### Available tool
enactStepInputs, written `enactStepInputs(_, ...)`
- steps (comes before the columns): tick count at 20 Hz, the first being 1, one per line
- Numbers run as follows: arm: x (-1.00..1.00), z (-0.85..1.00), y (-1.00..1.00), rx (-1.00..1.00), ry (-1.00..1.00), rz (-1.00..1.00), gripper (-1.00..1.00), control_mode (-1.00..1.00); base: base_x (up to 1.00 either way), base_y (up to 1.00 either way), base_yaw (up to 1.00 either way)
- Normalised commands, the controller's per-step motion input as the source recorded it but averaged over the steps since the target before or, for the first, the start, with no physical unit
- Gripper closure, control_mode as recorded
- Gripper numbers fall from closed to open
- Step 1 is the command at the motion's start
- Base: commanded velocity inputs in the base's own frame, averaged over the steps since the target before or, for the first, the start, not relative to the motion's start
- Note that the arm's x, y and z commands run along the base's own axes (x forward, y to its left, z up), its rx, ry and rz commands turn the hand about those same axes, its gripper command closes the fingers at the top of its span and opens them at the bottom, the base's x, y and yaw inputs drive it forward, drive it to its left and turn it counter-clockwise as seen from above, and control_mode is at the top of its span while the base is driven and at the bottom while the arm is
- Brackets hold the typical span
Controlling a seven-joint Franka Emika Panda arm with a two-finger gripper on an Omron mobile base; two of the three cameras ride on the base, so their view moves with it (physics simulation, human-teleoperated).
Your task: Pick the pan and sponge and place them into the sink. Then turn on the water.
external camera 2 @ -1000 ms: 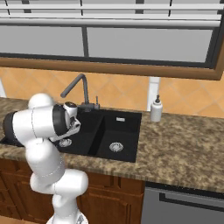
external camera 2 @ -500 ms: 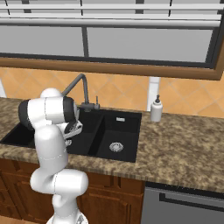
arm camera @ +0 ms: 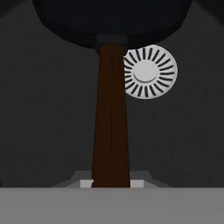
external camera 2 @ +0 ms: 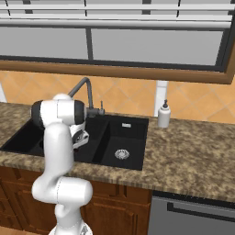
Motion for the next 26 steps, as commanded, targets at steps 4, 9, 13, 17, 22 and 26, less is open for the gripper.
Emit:
enactStepInputs(4, 0.39, -0.22, -0.09, 0.00, 0.00, 0.00, 1.00, -1.00, 0.00, 0.00, 0.00)
enactStepInputs(9, 0.37, -0.23, -0.20, 0.00, 0.00, 0.00, 1.00, -1.00, 0.00, 0.00, 0.00)
enactStepInputs(13, 0.23, -0.33, -0.04, -0.02, 0.00, 0.00, 1.00, -1.00, 0.00, 0.00, 0.00)
enactStepInputs(17, 0.15, -0.32, 0.00, -0.05, 0.00, 0.00, 1.00, -1.00, 0.00, 0.00, 0.00)
enactStepInputs(22, 0.09, -0.11, 0.00, -0.02, 0.00, 0.00, -1.00, -1.00, 0.00, 0.00, 0.00)
enactStepInputs(26, 0.01, 0.00, 0.00, 0.00, 0.00, 0.00, -1.00, -1.00, 0.00, 0.00, 0.00)
